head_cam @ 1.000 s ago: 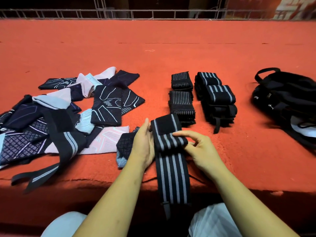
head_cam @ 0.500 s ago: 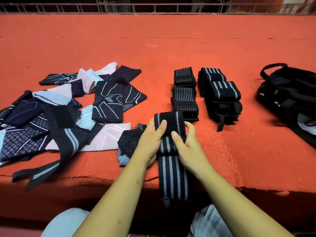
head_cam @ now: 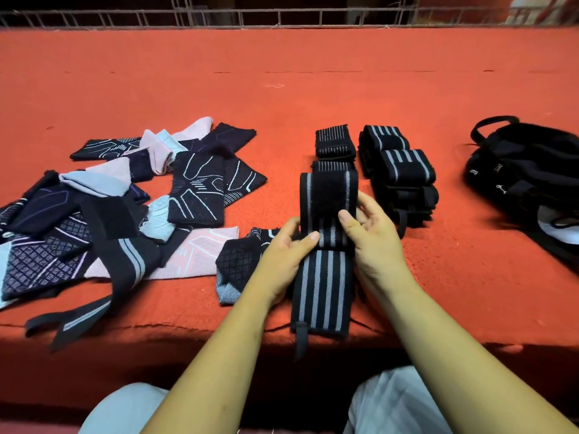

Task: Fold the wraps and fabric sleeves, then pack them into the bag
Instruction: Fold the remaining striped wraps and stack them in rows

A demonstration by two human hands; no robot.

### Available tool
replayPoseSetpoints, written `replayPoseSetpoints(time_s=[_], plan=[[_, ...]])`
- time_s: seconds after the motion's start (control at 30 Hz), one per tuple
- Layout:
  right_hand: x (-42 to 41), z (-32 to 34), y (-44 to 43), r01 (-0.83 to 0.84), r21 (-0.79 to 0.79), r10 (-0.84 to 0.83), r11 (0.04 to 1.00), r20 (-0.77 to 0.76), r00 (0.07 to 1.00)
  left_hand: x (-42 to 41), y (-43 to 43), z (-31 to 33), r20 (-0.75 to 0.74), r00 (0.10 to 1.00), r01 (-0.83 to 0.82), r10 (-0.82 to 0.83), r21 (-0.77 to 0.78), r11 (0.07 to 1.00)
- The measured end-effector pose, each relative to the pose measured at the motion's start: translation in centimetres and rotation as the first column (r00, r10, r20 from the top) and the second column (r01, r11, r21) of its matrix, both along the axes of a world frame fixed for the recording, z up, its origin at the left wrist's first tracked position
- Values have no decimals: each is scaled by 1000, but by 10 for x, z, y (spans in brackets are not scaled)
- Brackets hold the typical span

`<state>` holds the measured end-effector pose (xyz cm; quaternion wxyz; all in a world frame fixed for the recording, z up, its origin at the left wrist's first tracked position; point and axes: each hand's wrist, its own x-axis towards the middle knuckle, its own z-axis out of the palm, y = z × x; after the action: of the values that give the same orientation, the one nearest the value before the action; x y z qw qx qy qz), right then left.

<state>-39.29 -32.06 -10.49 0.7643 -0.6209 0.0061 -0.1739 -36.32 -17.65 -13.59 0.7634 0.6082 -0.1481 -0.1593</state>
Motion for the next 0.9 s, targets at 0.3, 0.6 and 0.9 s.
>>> replayPoseSetpoints(time_s=[0.3,0.6,0.9], plan=[[-27,-6,-8,-151,-264,119,953,-133,984,4,6,7,-240,970,-100,23,-313,944],[-32,-12,21,-45,-183,-8,982,-279,960,3,2,0,21,981,-194,195,-22,981],[-30,-21,42,190,-471,-272,861,-112,956,-8,-4,4,21,979,-205,204,55,977]])
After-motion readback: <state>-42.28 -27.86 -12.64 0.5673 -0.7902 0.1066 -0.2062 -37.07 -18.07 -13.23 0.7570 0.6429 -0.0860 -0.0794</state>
